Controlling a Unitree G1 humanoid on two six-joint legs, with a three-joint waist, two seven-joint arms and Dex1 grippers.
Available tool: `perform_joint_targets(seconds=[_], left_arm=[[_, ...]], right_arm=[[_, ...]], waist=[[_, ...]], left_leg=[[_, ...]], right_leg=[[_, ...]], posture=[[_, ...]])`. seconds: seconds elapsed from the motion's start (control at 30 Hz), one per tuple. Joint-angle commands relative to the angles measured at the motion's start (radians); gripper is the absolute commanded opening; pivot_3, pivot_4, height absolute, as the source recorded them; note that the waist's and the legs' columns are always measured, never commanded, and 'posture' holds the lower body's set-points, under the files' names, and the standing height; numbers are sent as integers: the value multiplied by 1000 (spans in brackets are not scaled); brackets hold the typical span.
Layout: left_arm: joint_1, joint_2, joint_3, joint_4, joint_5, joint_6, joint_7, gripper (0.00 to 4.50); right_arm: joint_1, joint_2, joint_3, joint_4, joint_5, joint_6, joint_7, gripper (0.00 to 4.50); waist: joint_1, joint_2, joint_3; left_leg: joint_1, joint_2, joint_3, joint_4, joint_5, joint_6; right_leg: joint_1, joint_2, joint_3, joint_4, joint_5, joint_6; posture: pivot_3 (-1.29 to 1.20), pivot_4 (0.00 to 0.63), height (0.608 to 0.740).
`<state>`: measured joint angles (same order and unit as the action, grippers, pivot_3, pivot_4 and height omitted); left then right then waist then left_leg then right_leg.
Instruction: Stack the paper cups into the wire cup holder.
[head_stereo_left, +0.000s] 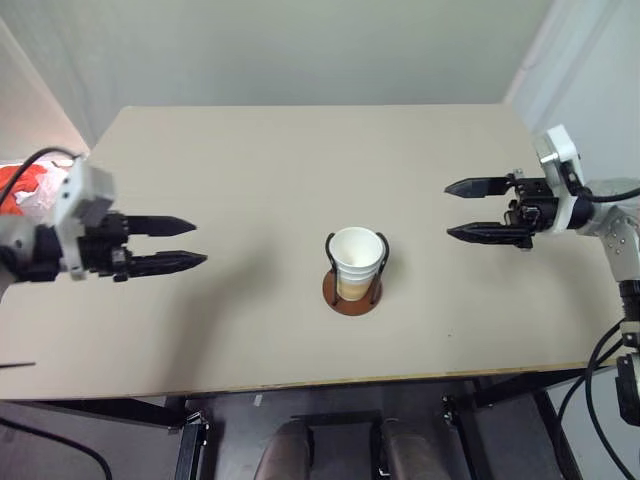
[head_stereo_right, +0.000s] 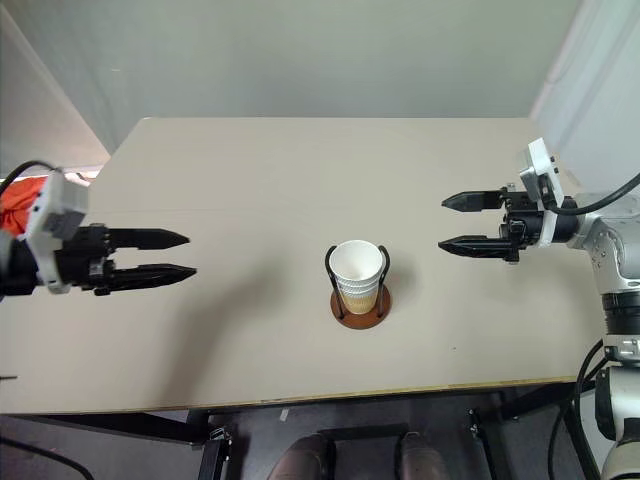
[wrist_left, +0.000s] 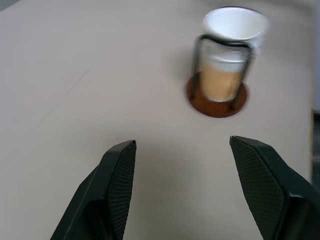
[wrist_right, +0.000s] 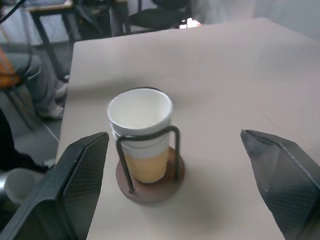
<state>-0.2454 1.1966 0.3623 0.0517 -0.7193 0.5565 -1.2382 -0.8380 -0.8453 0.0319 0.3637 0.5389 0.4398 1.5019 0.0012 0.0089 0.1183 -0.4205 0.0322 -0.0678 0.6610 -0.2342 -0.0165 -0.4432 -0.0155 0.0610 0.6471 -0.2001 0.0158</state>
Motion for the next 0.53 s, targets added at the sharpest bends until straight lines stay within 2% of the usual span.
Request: perform_joint_targets(seconds=[0.03,0.27,0.53], left_arm=[[16,-16,118,0,-30,33,15,3260],[-20,-38,90,28,3,42,29,3260],[-103,-54,26,65,32,40,25,3260]], right_arm=[[-52,10,-3,54,-34,-27,37,4500],[-57,17,-18,65,-66,-27,47,4500],[-36,7,-35,28,-70,-9,28,4500]], waist=[[0,0,0],[-1,0,0],[-1,0,0]], left_leg=[[0,0,0,-1,1,-1],[1,0,-2,-1,5,-4],[1,0,-2,-2,5,-5]], right_leg=[[0,0,0,1,0,-2],[0,1,0,1,5,-12],[-1,1,1,-1,5,-13]], posture=[[0,150,740],[0,150,740],[0,150,740]])
